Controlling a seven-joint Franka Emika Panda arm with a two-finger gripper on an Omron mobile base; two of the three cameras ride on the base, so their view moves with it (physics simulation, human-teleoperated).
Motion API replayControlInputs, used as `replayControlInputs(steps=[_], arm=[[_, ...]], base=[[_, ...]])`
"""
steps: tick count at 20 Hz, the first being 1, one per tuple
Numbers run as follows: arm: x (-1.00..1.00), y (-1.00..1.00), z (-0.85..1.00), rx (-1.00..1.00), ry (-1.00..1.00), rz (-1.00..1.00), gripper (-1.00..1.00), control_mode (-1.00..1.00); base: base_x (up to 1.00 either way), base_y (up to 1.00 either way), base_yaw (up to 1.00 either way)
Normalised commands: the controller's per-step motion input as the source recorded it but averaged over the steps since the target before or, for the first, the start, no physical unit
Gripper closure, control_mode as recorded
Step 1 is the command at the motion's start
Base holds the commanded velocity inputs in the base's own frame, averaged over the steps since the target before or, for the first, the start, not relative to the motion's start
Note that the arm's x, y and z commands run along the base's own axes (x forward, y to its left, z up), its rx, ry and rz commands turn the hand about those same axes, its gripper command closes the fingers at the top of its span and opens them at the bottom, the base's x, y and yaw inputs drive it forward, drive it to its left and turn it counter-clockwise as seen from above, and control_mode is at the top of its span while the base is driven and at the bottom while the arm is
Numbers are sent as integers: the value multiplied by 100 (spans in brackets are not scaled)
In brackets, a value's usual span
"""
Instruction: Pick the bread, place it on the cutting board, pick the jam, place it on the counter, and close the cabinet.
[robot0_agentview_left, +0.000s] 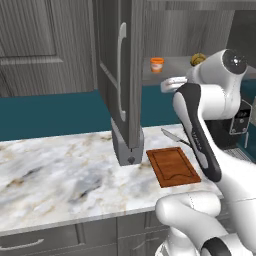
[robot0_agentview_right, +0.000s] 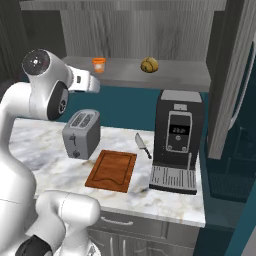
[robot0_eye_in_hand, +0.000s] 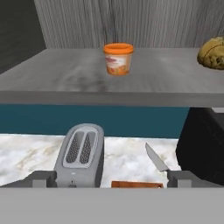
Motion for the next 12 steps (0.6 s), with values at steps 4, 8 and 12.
replayControlInputs(steps=[4, 8, 12], arm=[[17, 0, 17, 0, 0, 0, -100, -100], [29, 0, 16, 0, 0, 0, -100, -100], [34, 0, 16, 0, 0, 0, -100, -100]], base=[[0, 0, 0], [0, 0, 0], [0, 0, 0]])
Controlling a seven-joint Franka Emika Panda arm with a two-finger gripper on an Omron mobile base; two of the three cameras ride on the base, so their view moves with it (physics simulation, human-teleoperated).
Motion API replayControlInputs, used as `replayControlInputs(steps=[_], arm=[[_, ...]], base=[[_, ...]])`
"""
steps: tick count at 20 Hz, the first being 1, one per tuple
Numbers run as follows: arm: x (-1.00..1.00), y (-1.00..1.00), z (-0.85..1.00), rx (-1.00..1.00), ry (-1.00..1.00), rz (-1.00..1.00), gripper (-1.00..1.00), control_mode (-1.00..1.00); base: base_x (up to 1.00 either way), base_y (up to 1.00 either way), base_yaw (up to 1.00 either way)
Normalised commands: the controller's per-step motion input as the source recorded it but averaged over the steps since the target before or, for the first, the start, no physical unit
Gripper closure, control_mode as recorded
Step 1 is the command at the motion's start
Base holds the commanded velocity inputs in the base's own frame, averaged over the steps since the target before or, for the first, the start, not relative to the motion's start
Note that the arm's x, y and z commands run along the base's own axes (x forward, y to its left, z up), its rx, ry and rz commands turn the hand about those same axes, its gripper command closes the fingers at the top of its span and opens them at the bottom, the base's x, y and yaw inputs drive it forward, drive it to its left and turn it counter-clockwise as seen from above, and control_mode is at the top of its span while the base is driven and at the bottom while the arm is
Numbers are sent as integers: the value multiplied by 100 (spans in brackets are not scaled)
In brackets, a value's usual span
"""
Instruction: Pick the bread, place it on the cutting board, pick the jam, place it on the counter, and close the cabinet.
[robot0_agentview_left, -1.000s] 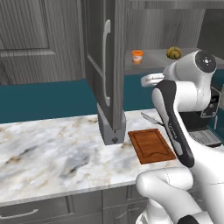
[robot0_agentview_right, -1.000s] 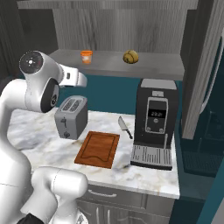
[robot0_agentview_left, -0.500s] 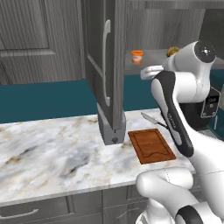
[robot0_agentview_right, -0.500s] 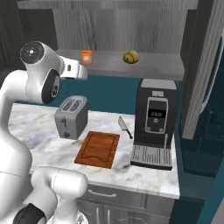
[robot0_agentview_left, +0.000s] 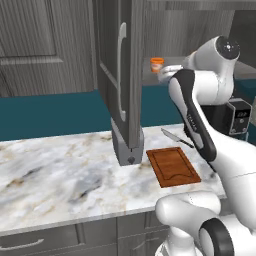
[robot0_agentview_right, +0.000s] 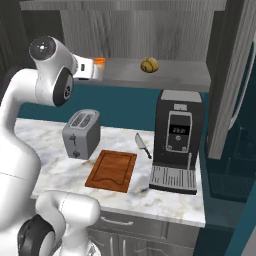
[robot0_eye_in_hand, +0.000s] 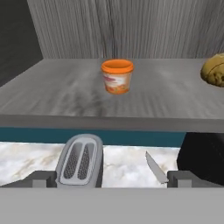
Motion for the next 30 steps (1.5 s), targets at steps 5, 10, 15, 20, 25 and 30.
replayControlInputs(steps=[5, 10, 15, 20, 25, 30], arm=[[35, 0, 14, 0, 0, 0, -100, -100], [40, 0, 13, 0, 1, 0, -100, -100], [41, 0, 5, 0, 2, 0, -100, -100], [38, 0, 0, 0, 2, 0, -100, -100], [40, 0, 0, 0, 1, 0, -100, -100], [39, 0, 0, 0, 1, 0, -100, -100]], base=[[0, 0, 0], [0, 0, 0], [0, 0, 0], [0, 0, 0], [0, 0, 0], [0, 0, 0]])
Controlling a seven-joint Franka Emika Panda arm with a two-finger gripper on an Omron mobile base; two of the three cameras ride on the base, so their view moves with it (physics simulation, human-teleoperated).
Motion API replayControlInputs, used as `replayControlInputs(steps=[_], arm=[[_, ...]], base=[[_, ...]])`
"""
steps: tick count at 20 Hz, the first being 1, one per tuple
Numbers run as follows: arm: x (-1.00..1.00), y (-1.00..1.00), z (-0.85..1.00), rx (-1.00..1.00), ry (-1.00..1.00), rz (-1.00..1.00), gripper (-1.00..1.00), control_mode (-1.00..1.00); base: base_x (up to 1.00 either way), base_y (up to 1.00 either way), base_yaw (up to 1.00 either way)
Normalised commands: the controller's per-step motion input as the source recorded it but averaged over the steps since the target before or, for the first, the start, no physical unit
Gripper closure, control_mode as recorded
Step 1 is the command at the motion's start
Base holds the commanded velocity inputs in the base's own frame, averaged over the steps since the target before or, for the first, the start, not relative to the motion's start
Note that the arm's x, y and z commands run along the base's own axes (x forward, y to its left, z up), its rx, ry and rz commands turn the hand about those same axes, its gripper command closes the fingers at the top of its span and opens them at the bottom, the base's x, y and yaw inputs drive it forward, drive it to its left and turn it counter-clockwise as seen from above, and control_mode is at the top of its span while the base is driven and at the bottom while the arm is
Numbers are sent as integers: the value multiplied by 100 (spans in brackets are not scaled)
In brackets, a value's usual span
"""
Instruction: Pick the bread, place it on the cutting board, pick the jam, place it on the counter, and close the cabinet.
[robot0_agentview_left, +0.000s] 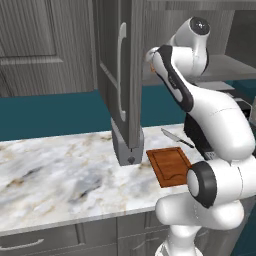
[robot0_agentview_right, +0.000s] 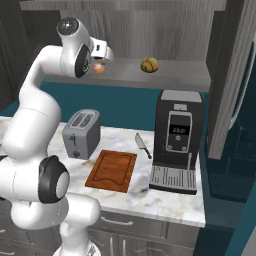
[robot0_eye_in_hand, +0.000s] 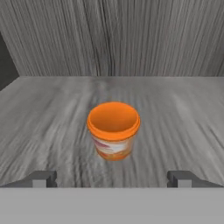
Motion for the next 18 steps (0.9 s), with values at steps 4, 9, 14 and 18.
replayControlInputs(steps=[4, 9, 14, 18], arm=[[38, 0, 0, 0, 0, 0, -100, -100], [30, 0, -2, 0, 0, 0, -100, -100], [23, 0, -9, 0, 1, 0, -100, -100], [20, 0, -10, 0, 0, 0, -100, -100]], base=[[0, 0, 0], [0, 0, 0], [0, 0, 0], [0, 0, 0]])
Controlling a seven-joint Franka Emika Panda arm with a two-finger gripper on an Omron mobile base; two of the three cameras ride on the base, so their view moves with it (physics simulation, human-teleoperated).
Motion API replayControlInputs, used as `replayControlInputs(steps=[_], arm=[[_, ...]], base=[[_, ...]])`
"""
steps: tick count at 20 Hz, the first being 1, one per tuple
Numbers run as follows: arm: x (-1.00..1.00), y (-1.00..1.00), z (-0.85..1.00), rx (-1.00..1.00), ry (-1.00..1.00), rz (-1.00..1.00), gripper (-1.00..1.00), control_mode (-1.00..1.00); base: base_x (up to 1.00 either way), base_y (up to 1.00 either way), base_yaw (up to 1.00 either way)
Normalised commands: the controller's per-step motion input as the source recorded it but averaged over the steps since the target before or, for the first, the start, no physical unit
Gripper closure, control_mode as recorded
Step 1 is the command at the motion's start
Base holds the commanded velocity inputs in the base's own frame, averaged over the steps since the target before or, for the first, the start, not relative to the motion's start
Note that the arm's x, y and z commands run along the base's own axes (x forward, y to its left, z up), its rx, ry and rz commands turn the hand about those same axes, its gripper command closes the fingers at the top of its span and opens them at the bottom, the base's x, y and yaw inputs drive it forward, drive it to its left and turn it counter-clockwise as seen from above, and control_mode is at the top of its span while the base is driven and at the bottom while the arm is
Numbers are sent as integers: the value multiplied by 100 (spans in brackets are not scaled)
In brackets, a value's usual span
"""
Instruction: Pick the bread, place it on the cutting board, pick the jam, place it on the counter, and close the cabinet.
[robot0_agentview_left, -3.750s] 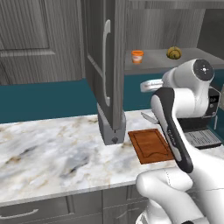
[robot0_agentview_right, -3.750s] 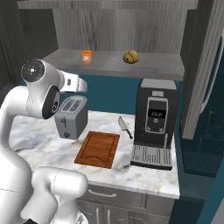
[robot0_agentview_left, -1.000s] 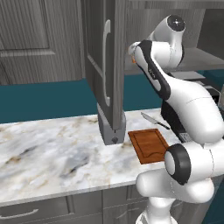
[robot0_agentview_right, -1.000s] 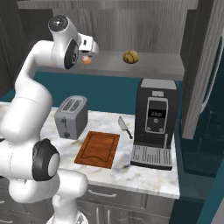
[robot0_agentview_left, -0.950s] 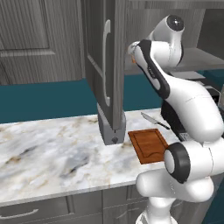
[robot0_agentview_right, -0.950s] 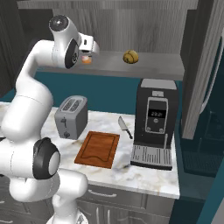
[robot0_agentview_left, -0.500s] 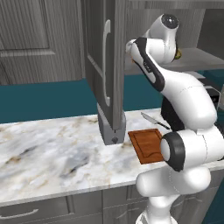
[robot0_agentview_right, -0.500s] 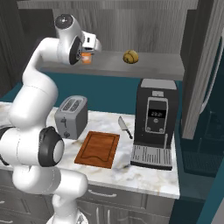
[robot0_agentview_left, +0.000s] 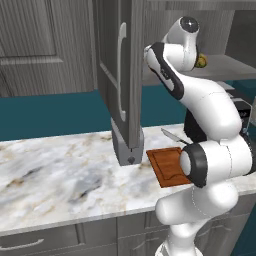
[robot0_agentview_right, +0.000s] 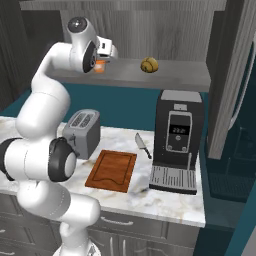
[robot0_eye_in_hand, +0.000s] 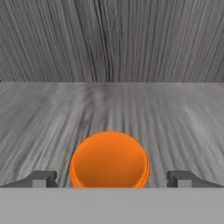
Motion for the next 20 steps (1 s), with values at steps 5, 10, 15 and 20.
replayControlInputs(steps=[5, 10, 15, 20], arm=[[24, 0, -10, 0, 0, 0, -100, -100], [27, 0, -9, 0, 0, 0, -100, -100], [22, 0, -6, 0, 1, 0, -100, -100], [5, 0, -11, 0, 6, 0, -100, -100]], base=[[0, 0, 0], [0, 0, 0], [0, 0, 0], [0, 0, 0]])
